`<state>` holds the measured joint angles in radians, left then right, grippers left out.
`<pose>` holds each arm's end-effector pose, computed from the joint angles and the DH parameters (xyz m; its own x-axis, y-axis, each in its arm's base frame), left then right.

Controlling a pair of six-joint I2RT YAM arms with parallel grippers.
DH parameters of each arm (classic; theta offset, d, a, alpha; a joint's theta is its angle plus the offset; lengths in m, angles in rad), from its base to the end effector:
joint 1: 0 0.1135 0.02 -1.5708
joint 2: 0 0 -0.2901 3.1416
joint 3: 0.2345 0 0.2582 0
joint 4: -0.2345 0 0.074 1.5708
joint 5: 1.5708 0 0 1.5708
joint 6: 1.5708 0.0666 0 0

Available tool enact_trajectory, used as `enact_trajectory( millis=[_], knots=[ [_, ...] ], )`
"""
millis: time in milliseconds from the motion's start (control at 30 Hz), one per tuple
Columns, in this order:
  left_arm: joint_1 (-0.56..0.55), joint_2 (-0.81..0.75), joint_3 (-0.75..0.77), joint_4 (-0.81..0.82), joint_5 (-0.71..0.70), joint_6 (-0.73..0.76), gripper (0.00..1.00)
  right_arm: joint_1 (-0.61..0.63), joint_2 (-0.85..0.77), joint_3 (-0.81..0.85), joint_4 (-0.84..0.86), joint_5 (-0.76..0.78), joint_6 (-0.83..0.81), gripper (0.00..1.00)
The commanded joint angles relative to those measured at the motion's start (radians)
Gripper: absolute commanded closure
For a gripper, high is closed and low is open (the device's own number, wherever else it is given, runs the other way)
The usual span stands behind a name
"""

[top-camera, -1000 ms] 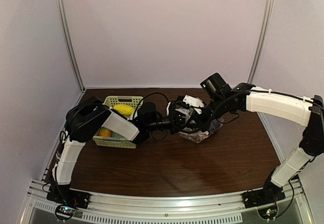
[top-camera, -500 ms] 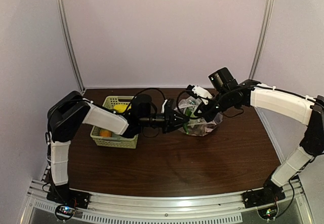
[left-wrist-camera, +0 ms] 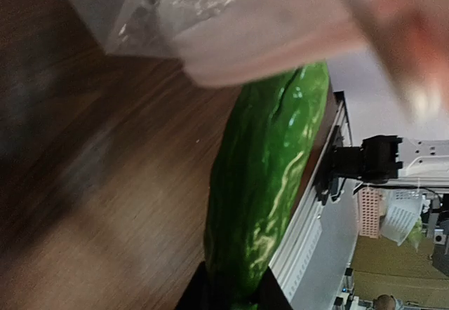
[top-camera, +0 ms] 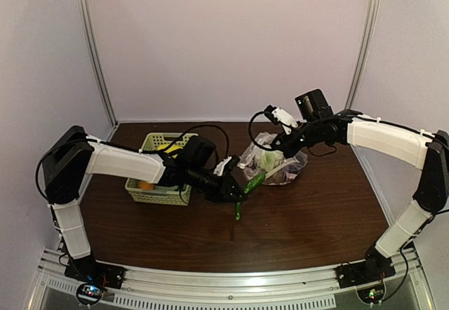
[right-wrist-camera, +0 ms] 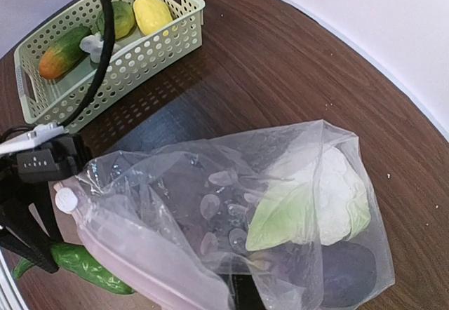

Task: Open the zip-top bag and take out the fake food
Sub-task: Place the fake vegetable in the bin.

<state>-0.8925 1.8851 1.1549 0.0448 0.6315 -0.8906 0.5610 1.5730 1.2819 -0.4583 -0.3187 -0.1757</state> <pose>0.2428 -0.3639 0.1857 -0.9614 0.1929 -0.1964 0.2669 0.4779 -0.8369 0.3097 0.2193 0.2955 -0.4456 -0.4761 -0.7581 -0.7895 0.6082 0.0822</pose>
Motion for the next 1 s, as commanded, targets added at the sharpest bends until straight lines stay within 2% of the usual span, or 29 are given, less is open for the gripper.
enact_trajectory(
  millis=[0,200,367,567,767,900,967],
  knots=[
    [-0.019,-0.065,-0.017,-0.263,-0.136,0.212,0.97,-0.004,-0.030,-0.039,0.066,0.016,0.009,1.00],
    [-0.089,-0.178,-0.051,-0.296,-0.232,0.389,0.97,-0.009,-0.038,-0.078,0.083,0.038,-0.002,1.00],
    [-0.093,-0.258,-0.028,-0.494,-0.396,0.468,0.98,-0.010,-0.049,-0.096,0.091,0.033,-0.011,1.00],
    [-0.089,-0.424,-0.051,-0.523,-0.479,0.521,1.00,-0.009,-0.056,-0.100,0.089,0.019,-0.014,1.00],
    [-0.014,-0.540,-0.028,-0.654,-0.893,0.487,0.99,-0.010,-0.073,-0.108,0.089,0.008,-0.016,1.00],
    [0.101,-0.589,-0.051,-0.685,-0.957,0.431,0.99,-0.010,-0.081,-0.114,0.087,0.004,-0.020,1.00],
    [0.123,-0.610,-0.085,-0.661,-1.007,0.432,0.95,-0.010,-0.085,-0.120,0.089,0.006,-0.022,1.00]
  ],
)
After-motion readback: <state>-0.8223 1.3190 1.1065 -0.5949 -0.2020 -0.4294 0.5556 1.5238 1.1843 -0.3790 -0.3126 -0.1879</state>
